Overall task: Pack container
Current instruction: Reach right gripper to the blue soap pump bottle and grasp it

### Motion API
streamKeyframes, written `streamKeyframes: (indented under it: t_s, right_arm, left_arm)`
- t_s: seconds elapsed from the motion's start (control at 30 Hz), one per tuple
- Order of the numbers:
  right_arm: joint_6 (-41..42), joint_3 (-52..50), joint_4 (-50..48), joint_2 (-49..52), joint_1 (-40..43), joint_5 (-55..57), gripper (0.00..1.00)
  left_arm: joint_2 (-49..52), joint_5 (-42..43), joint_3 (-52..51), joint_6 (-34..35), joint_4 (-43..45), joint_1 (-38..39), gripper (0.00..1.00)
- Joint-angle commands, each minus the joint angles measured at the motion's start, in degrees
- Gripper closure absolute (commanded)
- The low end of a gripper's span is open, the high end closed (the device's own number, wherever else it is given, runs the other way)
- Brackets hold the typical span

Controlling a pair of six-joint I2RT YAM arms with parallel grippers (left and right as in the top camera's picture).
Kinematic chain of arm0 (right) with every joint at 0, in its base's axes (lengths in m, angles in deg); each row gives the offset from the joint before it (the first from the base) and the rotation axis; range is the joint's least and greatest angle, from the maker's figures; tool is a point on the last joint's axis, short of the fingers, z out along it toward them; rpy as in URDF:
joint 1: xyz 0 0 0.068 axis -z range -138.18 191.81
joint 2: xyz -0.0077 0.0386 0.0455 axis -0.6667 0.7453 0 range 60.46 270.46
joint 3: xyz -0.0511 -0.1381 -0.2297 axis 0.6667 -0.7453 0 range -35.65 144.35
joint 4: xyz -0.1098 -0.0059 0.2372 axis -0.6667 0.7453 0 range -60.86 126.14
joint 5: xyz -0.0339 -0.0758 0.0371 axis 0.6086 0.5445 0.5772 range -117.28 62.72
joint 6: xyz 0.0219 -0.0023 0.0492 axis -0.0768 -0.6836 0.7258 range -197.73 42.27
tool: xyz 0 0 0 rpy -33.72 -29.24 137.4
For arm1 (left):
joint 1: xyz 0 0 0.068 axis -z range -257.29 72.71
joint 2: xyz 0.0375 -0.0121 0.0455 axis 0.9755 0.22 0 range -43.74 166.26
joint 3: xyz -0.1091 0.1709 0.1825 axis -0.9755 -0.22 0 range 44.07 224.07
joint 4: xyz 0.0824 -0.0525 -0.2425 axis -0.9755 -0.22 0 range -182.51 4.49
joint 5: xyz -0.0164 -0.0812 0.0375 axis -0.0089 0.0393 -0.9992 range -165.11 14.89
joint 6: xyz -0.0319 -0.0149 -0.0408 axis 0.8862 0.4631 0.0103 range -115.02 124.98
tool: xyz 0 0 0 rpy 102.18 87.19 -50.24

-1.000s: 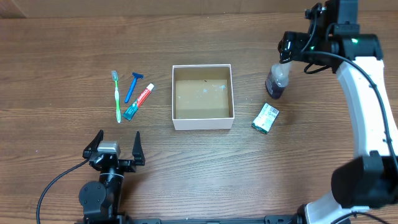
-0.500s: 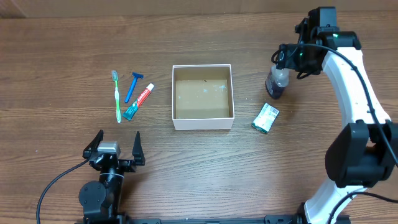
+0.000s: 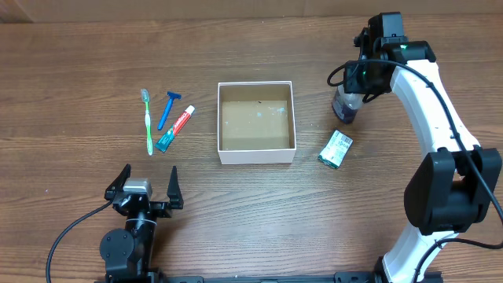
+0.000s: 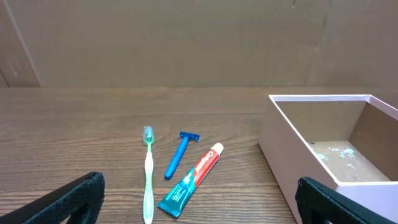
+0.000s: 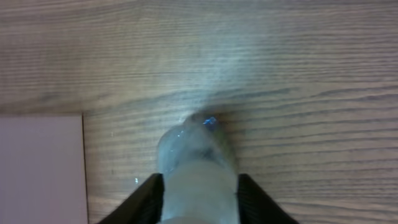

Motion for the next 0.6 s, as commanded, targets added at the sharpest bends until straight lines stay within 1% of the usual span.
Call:
streamKeyframes:
  t_s: [0.0, 0.27, 0.53, 0.57]
  right_arm:
    - [0.13, -0.04, -0.09, 0.59, -0.02, 1.75, 0.71]
    - [0.33, 1.01, -0.07, 0.26, -0.02, 2.45, 0.84]
    - [0.33, 5.55, 2.71, -3.61, -1.4, 2.43, 0.87]
    - [0.35, 6.27, 3.1, -4.63, -1.92, 2.43, 0.89]
  left_arm:
    - [-0.5, -0.57, -0.28, -1.05, 0.07, -0.46, 0.0]
    - [-0.5, -0.57, -0.28, -1.05, 0.07, -0.46, 0.0]
    - [-0.5, -0.57, -0.28, -1.05, 0.07, -0.46, 0.0]
    - [-0.5, -0.57, -0.28, -1.05, 0.07, -0.46, 0.0]
